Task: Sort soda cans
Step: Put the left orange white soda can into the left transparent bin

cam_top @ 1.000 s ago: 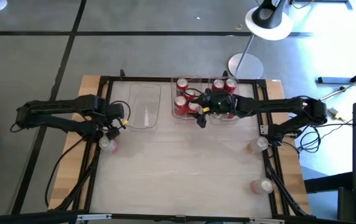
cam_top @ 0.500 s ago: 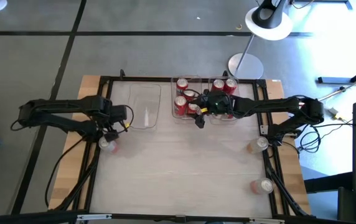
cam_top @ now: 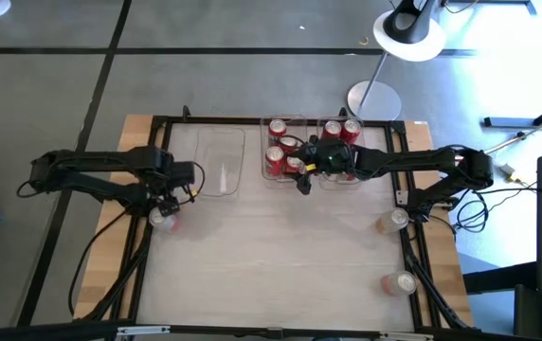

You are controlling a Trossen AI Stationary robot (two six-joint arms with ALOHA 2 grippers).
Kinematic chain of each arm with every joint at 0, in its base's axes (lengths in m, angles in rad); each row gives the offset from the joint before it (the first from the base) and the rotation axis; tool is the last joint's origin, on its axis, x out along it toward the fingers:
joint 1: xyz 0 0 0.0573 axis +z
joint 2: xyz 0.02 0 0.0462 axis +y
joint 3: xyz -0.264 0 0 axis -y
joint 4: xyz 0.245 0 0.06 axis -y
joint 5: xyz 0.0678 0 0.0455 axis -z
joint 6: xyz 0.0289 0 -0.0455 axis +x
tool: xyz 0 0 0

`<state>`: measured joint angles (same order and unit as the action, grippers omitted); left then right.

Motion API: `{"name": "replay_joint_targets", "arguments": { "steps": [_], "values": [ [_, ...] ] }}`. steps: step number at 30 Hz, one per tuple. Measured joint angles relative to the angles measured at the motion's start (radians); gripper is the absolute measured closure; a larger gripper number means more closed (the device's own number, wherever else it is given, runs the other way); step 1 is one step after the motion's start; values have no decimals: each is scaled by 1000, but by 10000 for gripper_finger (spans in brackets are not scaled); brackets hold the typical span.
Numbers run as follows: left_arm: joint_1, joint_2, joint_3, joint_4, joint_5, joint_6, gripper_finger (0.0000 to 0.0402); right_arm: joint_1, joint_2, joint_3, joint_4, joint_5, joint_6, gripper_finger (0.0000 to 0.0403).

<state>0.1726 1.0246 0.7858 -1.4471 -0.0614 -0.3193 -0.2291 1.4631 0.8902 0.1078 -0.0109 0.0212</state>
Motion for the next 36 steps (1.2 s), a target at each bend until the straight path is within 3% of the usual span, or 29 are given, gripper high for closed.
{"name": "replay_joint_targets", "arguments": {
  "steps": [13, 23, 28, 36],
  "values": [
    [0, 0, 294, -128, -31, -48, 113, 0, 0, -1, 54, -1, -9, 93],
    [0, -1, 497, -107, -4, -96, 111, 1, 9, -1, 289, -130, -3, 103],
    [0, -3, 512, 12, -4, -65, 111, 14, 67, -2, 400, -170, 0, 161],
    [0, 17, 512, 284, -7, 62, 110, 55, 160, 43, 581, -185, -2, 307]
  ]
}}
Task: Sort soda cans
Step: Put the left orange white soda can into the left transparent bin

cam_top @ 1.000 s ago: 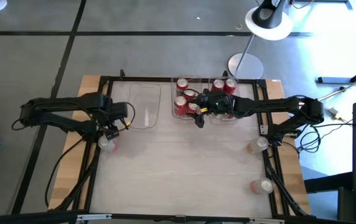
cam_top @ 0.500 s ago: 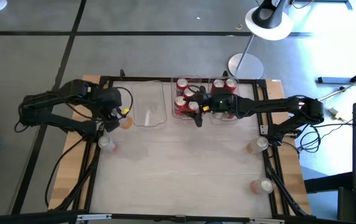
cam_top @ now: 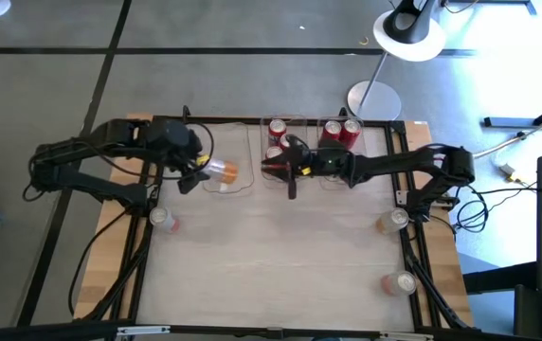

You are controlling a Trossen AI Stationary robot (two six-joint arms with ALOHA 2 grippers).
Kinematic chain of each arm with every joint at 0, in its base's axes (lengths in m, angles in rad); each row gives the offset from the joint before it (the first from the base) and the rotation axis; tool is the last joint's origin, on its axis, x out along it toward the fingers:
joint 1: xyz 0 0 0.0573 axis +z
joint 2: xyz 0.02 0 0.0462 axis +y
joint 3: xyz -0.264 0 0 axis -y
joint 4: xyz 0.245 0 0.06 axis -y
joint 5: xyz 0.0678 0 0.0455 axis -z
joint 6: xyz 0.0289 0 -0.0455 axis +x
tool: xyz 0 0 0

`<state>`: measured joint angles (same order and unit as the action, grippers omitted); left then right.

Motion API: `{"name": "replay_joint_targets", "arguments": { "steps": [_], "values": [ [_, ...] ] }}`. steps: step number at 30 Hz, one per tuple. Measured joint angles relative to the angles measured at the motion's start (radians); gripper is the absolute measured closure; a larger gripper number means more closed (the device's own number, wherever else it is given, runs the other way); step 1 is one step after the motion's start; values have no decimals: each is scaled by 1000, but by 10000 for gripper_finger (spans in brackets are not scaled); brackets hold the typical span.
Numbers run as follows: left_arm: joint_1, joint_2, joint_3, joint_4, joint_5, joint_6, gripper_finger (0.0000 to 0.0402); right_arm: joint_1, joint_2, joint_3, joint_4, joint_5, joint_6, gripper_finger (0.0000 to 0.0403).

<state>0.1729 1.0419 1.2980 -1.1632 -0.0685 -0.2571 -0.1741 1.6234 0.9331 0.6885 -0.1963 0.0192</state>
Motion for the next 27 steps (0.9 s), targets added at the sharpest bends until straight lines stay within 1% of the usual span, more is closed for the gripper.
{"name": "replay_joint_targets", "arguments": {
  "steps": [4, 6, 11, 13, 17, 23, 27],
  "values": [
    [0, 27, 0, 88, -14, 35, 110, -1, 42, 65, -8, -39, -6, 381],
    [-1, 44, 0, 116, -16, 54, 110, -2, 61, 91, -11, -43, -7, 397],
    [-3, 68, -1, 183, -16, 90, 110, -2, 99, 131, -8, -44, -9, 382],
    [-3, 69, -2, 204, -19, 110, 110, -2, 116, 136, -3, -44, -10, 385],
    [-1, 69, -3, 238, -26, 132, 110, -2, 142, 137, -14, -6, -10, 400],
    [-1, 72, -3, 359, -21, 156, 110, 0, 174, 137, 18, -10, -5, 395],
    [-1, 94, -2, 400, -21, 172, 110, -1, 183, 137, 19, -9, -1, 394]
  ]
}}
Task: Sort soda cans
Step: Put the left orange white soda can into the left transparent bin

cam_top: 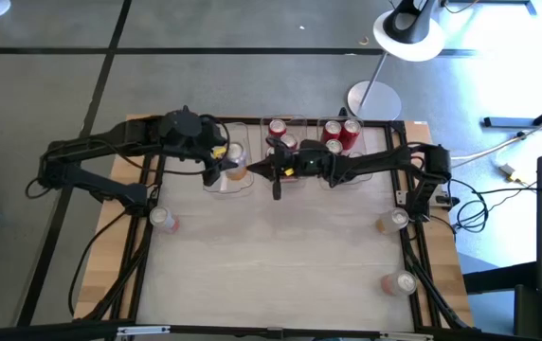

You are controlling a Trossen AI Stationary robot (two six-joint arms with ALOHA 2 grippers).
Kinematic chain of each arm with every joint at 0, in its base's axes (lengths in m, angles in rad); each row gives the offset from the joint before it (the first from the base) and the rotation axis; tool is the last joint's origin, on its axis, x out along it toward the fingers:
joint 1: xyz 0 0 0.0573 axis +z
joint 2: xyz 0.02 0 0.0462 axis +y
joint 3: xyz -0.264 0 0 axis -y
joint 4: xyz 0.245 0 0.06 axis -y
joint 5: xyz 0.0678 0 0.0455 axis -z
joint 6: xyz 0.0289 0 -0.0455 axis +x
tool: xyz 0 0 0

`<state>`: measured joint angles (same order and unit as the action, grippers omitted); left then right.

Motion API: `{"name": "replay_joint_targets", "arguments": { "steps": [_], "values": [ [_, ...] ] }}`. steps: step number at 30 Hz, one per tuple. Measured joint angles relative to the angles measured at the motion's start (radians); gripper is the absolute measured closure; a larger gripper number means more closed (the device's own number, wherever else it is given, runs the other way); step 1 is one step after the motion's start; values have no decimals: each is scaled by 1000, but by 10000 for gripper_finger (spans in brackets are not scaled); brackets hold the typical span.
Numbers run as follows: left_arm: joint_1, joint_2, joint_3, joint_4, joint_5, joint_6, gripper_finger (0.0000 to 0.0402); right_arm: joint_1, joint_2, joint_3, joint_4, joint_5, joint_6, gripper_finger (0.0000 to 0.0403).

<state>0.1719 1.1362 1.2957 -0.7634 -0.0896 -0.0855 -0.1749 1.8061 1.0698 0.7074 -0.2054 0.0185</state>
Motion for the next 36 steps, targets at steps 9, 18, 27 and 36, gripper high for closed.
{"name": "replay_joint_targets", "arguments": {
  "steps": [9, 18, 27, 36],
  "values": [
    [5, 41, -16, 15, -108, 18, 110, -2, -41, -1, -142, 8, 2, 394],
    [145, 29, -156, 51, -191, -14, 110, 8, -81, -1, -276, -8, 80, 394],
    [289, 39, -372, 350, -197, -73, 110, 53, -61, -1, -289, 38, 55, 394],
    [342, 71, -558, 660, -191, -37, 110, 50, -54, -1, -284, 41, 52, 394]
  ]
}}
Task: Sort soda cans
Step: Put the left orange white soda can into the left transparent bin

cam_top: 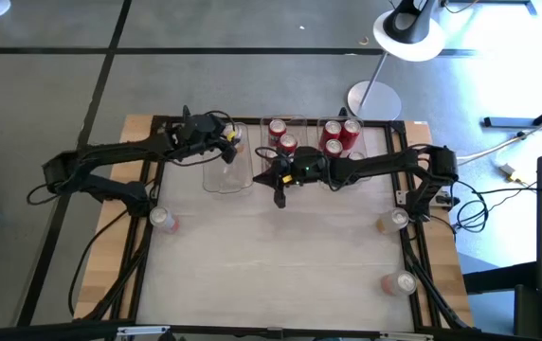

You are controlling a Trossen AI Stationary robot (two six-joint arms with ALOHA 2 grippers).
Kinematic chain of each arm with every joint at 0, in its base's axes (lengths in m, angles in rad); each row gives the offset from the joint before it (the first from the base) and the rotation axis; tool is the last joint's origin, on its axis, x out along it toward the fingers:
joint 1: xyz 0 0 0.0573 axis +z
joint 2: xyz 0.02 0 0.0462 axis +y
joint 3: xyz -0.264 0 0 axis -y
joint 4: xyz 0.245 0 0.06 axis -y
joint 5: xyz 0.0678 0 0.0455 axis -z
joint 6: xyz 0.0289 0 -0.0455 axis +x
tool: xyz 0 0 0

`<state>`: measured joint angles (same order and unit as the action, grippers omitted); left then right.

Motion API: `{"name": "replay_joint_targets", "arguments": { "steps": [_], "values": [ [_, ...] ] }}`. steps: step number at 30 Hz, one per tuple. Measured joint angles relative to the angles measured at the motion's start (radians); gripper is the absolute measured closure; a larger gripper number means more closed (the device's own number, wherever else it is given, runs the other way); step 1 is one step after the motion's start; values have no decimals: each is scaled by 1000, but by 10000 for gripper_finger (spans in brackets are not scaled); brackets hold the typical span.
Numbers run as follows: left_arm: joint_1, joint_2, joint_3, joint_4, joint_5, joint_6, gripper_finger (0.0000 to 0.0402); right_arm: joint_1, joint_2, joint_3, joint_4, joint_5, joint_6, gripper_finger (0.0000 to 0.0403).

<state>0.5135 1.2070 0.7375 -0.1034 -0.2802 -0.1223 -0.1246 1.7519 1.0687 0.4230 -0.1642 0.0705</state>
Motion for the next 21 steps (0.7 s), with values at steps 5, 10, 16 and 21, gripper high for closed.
{"name": "replay_joint_targets", "arguments": {
  "steps": [5, 10, 16, 21],
  "values": [
    [30, 63, -48, 110, -1, -7, 110, 0, 0, 0, 0, 1, -4, 394],
    [40, 156, -56, 161, 0, -8, 110, 0, 0, 0, -1, 16, -6, 394],
    [45, 228, -53, 214, -2, -25, 110, 0, 0, 0, -2, 16, -7, 394],
    [46, 228, -54, 226, -2, -29, 109, 0, 0, 0, -6, 17, -7, 394]
  ]
}}
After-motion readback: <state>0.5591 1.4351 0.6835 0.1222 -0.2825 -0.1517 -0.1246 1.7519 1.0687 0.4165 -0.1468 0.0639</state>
